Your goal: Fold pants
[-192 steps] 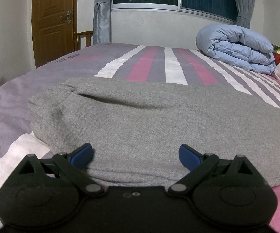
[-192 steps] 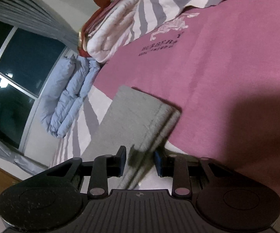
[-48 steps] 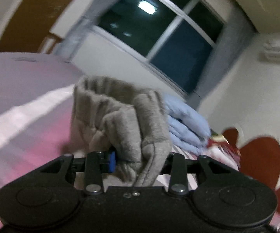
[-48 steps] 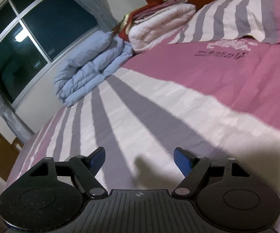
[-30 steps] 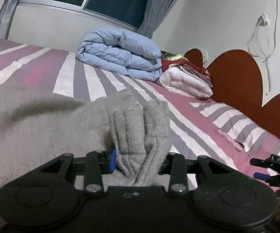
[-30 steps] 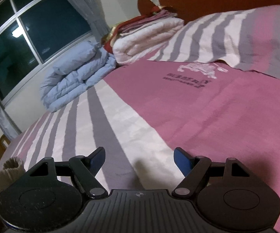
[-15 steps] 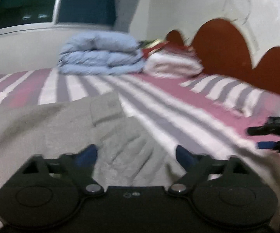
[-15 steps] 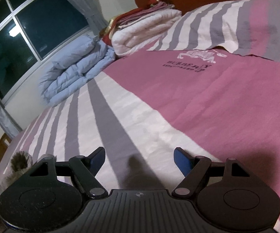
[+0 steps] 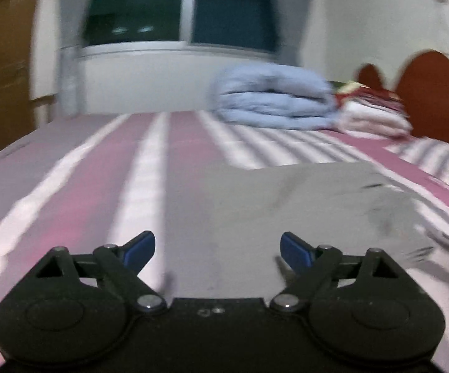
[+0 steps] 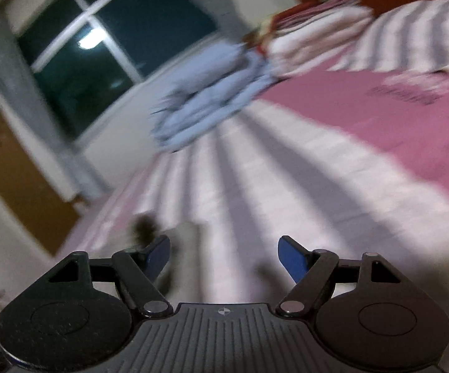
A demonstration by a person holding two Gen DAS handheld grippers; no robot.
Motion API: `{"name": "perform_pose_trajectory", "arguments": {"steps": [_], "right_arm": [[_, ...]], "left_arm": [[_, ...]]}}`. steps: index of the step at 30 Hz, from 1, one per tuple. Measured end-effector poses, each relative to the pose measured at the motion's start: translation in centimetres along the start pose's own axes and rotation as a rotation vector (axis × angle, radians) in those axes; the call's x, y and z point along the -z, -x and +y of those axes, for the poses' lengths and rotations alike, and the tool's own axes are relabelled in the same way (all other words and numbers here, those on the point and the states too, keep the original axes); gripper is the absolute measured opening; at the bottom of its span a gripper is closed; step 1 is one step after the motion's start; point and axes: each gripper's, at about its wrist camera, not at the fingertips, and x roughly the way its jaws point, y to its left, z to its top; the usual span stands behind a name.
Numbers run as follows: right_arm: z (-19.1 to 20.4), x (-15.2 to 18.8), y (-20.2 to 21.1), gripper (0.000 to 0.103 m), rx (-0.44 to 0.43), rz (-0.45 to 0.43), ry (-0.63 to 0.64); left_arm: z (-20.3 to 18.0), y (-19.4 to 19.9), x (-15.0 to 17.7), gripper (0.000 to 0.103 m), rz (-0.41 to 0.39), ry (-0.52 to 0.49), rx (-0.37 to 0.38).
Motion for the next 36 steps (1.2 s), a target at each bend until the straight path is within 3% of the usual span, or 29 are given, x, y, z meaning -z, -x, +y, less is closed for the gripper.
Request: {"name": "perform_pose_trajectory", "arguments": {"steps": [2, 3, 4, 7, 12, 16, 17, 18, 20, 24, 26, 28, 29, 30, 31, 33, 36], "right_arm": [[1.9, 1.0, -1.5, 0.066, -0.089, 0.030, -0.008], [2.8, 1.5, -2.5, 0.052, -0.127, 0.056, -0.013], [3.5, 1.9, -3.3, 0.045, -0.140, 0.079, -0.016], [4.8, 2.7, -5.4, 0.045, -0.137, 0.115, -0.009], [5.4, 3.5, -7.8, 0.045, -0.137, 0.149, -0.012], [5.7, 4.1, -10.0, 0.045, -0.089, 0.171, -0.022], [5.8, 4.0, -10.7, 0.042, -0.083, 0.184, -0.024], [6.1, 3.9, -11.0, 0.018, -0.074, 0.190, -0.011], [6.8, 3.5, -10.7, 0.018, -0.093, 0.169, -0.003], [6.7, 2.0, -7.7, 0.018, -0.140, 0.040, -0.027], [5.2, 2.4, -8.8, 0.018, -0.081, 0.097, -0.044], [3.6, 3.0, -10.3, 0.022, -0.040, 0.199, -0.092], [2.9, 2.9, -9.7, 0.024, -0.059, 0.179, -0.124], [2.8, 2.7, -8.5, 0.039, -0.060, 0.135, -0.126], [3.0, 2.5, -7.3, 0.065, -0.046, 0.090, -0.113], [2.8, 2.5, -5.7, 0.085, -0.028, 0.042, -0.106], [1.9, 2.9, -5.9, 0.084, -0.054, 0.081, -0.129]], "left_arm": [[2.3, 0.6, 0.9, 0.084, -0.009, 0.049, -0.047], [3.2, 0.8, 1.5, 0.084, -0.009, 0.075, -0.070], [3.8, 0.8, 1.8, 0.084, 0.000, 0.091, -0.085], [4.8, 0.6, 1.9, 0.084, 0.023, 0.089, -0.146], [6.1, 0.8, 1.8, 0.086, 0.022, 0.130, -0.151], [6.3, 0.2, 1.9, 0.086, 0.046, 0.138, -0.138], [6.4, 0.1, 1.9, 0.086, 0.049, 0.141, -0.137], [6.5, 0.1, 1.9, 0.086, 0.049, 0.144, -0.138], [6.5, 0.1, 2.1, 0.086, 0.047, 0.145, -0.139], [6.1, 0.1, 2.3, 0.087, 0.047, 0.128, -0.136], [6.1, -0.1, 2.4, 0.087, 0.058, 0.118, -0.137], [6.0, -0.4, 2.4, 0.087, 0.068, 0.115, -0.145], [6.0, -0.4, 2.4, 0.087, 0.072, 0.117, -0.148], [6.1, -0.5, 2.5, 0.087, 0.075, 0.121, -0.149], [6.1, -0.5, 2.5, 0.087, 0.077, 0.123, -0.150], [6.1, -0.6, 2.4, 0.088, 0.077, 0.125, -0.156], [5.9, -0.6, 2.4, 0.088, 0.076, 0.120, -0.171]]}}
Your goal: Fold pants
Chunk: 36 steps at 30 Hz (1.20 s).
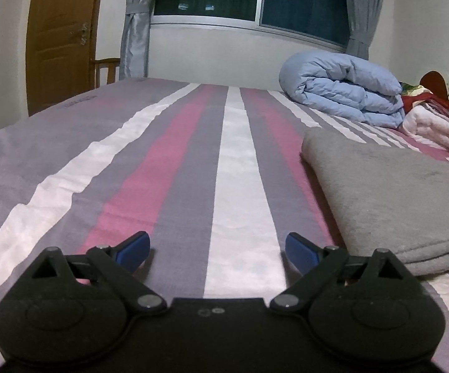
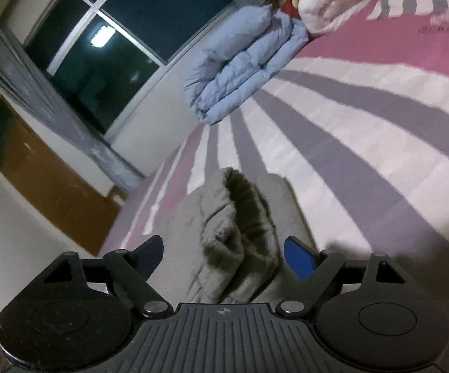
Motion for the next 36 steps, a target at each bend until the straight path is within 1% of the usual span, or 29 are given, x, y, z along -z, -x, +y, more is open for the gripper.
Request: {"name": "perform_pose_trajectory", "arguments": {"steps": [1, 3, 5, 8, 9, 10, 11, 12, 13, 15, 18, 20, 21, 22, 23, 25, 26, 28, 30, 31, 32, 33, 36], "right_arm": [[0.0, 0.3, -0.4, 0.080, 0.003, 0.013, -0.005], [-0.2, 0.7, -1.8, 0.072, -0.017, 0.055, -0.030], [0.1, 1.2, -3.4, 0.070, 0.018, 0.100, -0.031], [0.4, 1.7, -4.8, 0.069, 0.031, 0.124, -0.016], [0.9, 1.6, -5.2, 0.059, 0.038, 0.132, 0.007], [1.2, 1.6, -5.4, 0.045, 0.031, 0.134, 0.019], [1.6, 1.3, -5.4, 0.043, 0.015, 0.126, 0.021], [2.1, 1.0, -5.0, 0.039, -0.009, 0.111, 0.030], [2.8, 0.6, -4.3, 0.038, -0.037, 0.086, 0.050], [4.3, -0.1, -2.7, 0.038, -0.096, 0.042, 0.069], [5.0, -0.6, -0.8, 0.038, -0.124, -0.015, 0.083], [3.4, -0.3, -1.0, 0.038, -0.082, -0.022, 0.052], [1.8, -0.1, -1.9, 0.038, -0.034, 0.001, 0.020], [0.1, 0.2, -3.3, 0.038, 0.032, 0.039, -0.021], [-1.5, 0.7, -4.2, 0.038, 0.078, 0.073, -0.062], [-3.0, 1.0, -3.9, 0.041, 0.024, 0.077, -0.117], [-2.9, 0.8, -3.4, 0.042, 0.020, 0.072, -0.123], [-2.0, 0.2, -2.7, 0.043, 0.005, 0.056, -0.077], [-1.1, 0.0, -2.4, 0.044, 0.008, 0.059, -0.020], [-0.9, 0.0, -2.4, 0.051, 0.010, 0.073, -0.011], [-1.0, -0.1, -2.3, 0.054, 0.020, 0.088, -0.016], [-0.9, 0.1, -2.1, 0.057, 0.028, 0.093, -0.022], [-0.3, 0.4, -0.6, 0.058, 0.023, 0.047, -0.008]], "left_arm": [[-0.1, 0.0, 0.0, 0.088, -0.002, -0.003, -0.005], [-0.2, 0.1, 0.1, 0.089, -0.004, -0.004, -0.010], [-0.2, 0.2, 0.1, 0.089, -0.001, 0.001, -0.008], [-0.1, 0.2, 0.1, 0.089, 0.005, 0.007, -0.005], [-0.1, 0.1, 0.1, 0.089, 0.009, 0.008, -0.004], [-0.1, 0.0, 0.1, 0.089, 0.015, 0.008, -0.005], [-0.1, -0.1, 0.1, 0.089, 0.021, 0.006, -0.007], [-0.2, -0.2, 0.1, 0.089, 0.026, 0.005, -0.011], [-0.2, -0.3, 0.1, 0.089, 0.029, 0.003, -0.012], [-0.3, -0.3, 0.1, 0.089, 0.030, -0.001, -0.012], [-0.3, -0.3, 0.2, 0.089, 0.028, 0.003, -0.012], [-0.3, -0.2, 0.2, 0.089, 0.029, 0.007, -0.008], [-0.3, -0.3, 0.2, 0.089, 0.029, 0.008, -0.007], [-0.3, -0.3, 0.2, 0.089, 0.030, 0.010, -0.008], [-0.3, -0.3, 0.2, 0.089, 0.030, 0.012, -0.009], [-0.4, -0.1, 0.1, 0.089, 0.020, 0.005, -0.010], [-0.6, 0.1, 0.1, 0.089, 0.009, -0.003, -0.008], [-0.8, 0.6, -0.2, 0.089, -0.016, -0.002, 0.011], [-1.3, 1.4, -0.2, 0.089, -0.041, -0.002, 0.048], [-1.7, 1.7, -0.2, 0.089, -0.046, -0.016, 0.062], [-2.2, 2.0, -0.1, 0.089, -0.050, -0.034, 0.075], [-2.5, 2.2, 0.1, 0.089, -0.049, -0.041, 0.080], [-3.6, 2.7, 0.5, 0.089, -0.044, -0.053, 0.066]]}}
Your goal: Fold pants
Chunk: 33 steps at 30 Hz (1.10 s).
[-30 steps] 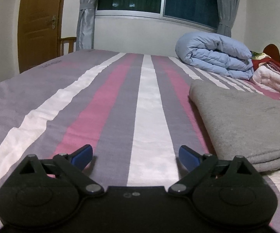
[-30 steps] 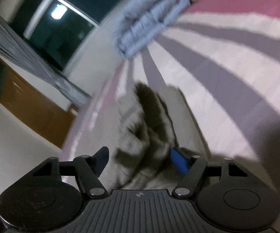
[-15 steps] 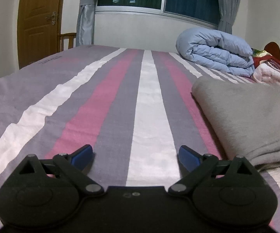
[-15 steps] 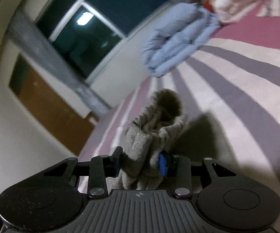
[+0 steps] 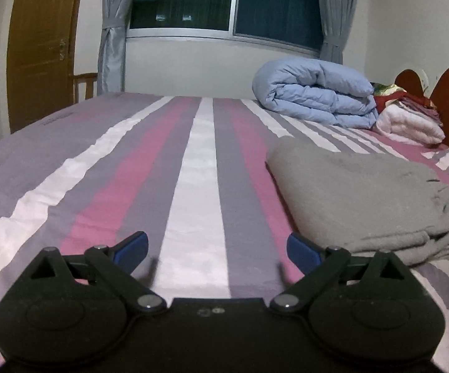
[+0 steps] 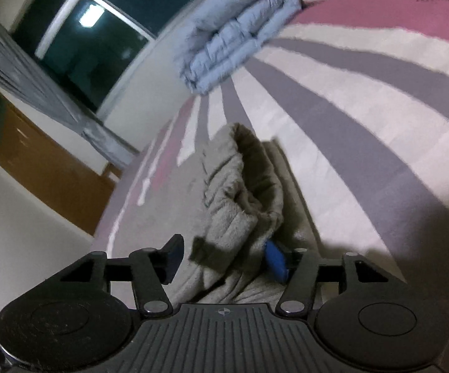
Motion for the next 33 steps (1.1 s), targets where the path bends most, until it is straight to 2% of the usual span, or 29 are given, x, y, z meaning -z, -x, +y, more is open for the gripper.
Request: {"name": "perform_pose_trajectory", "arguments": {"steps": [2, 4, 7, 9, 13, 16, 18, 23, 28, 31, 33], "right_arm": [[0.3, 1.0, 2.2, 0.059, 0.028, -0.067, 0.044], [0.8, 2.0, 3.9, 0.066, 0.055, -0.120, 0.095], [1.4, 3.0, 5.2, 0.067, 0.037, -0.155, 0.105], [1.7, 3.1, 4.7, 0.067, 0.008, -0.162, 0.103], [1.8, 3.7, 3.6, 0.067, 0.014, -0.146, 0.081], [1.6, 3.7, 3.4, 0.067, 0.008, -0.133, 0.066], [1.8, 3.8, 3.4, 0.067, 0.013, -0.129, 0.086], [1.4, 4.2, 3.9, 0.067, 0.015, -0.120, 0.094], [1.5, 4.0, 4.0, 0.067, 0.055, -0.126, 0.118], [1.4, 3.4, 3.9, 0.067, 0.013, -0.122, 0.100], [1.7, 3.4, 3.6, 0.067, 0.008, -0.117, 0.107]], "left_arm": [[-0.8, 0.5, 0.2, 0.089, -0.008, -0.010, -0.006], [-1.5, 1.2, 0.5, 0.089, -0.015, -0.017, -0.003], [-2.6, 2.4, 1.2, 0.089, -0.021, -0.045, 0.014], [-3.3, 2.6, 1.7, 0.089, -0.008, -0.078, 0.025], [-4.5, 1.0, 1.9, 0.089, 0.029, -0.126, 0.046], [-5.0, -0.5, 1.8, 0.087, 0.050, -0.117, 0.030], [-5.2, -1.5, 1.8, 0.089, 0.060, -0.119, 0.001], [-4.7, -3.2, 1.6, 0.092, 0.086, -0.101, 0.012], [-3.8, -2.4, 1.9, 0.086, 0.103, -0.119, -0.005], [-3.6, -1.4, 1.9, 0.085, 0.111, -0.131, 0.000], [-3.6, -0.4, 2.2, 0.085, 0.115, -0.169, -0.024]]}}
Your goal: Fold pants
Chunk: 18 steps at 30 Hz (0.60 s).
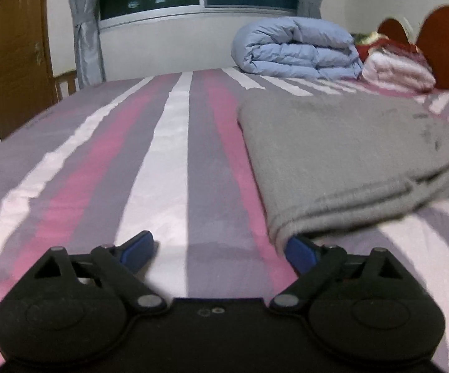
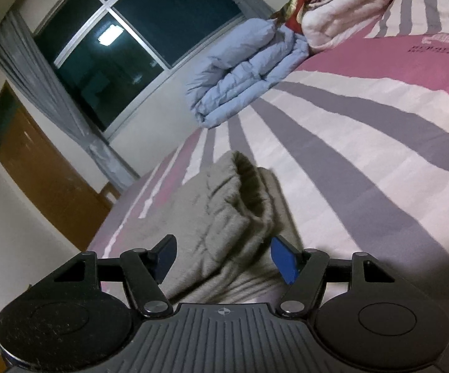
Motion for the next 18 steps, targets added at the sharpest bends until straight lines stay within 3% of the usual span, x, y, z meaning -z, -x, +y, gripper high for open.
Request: {"name": "perform_pose_trajectory", "arguments": {"steps": [2, 4, 7, 11, 12, 13, 16, 18], "right_arm": [[-0.2, 0.0, -0.5, 0.067, -0.010, 0.012, -0.022], [-0.7, -0.1, -1.3, 0.067, -0.026, 0.034, -0.056], [-1.0, -0.3, -2.5, 0.067, -0.030, 0.043, -0.094], [-2.0, -0.4, -4.8, 0.067, -0.042, 0.079, -0.152], [-2.1, -0.3, -5.1, 0.060, -0.045, 0.080, -0.156], [-2.0, -0.5, -5.1, 0.038, -0.044, 0.072, -0.140], [-1.7, -0.7, -3.9, 0.037, -0.045, 0.017, -0.123], [-2.0, -0.4, -4.4, 0.039, 0.004, 0.047, -0.112]], "left_arm": [[0.6, 0.9, 0.1, 0.080, -0.014, 0.012, -0.045], [2.0, 1.5, 0.0, 0.082, -0.040, 0.059, -0.068], [3.8, 1.4, -0.2, 0.084, -0.048, 0.174, -0.065], [4.5, 1.0, -0.6, 0.089, -0.059, 0.236, -0.061], [4.5, 0.9, -0.6, 0.089, -0.054, 0.241, -0.059], [4.5, 1.0, -0.3, 0.089, -0.050, 0.240, -0.060], [4.7, 1.2, -0.2, 0.089, -0.056, 0.233, -0.063], [5.0, 1.2, -0.2, 0.089, -0.061, 0.234, -0.060]]}}
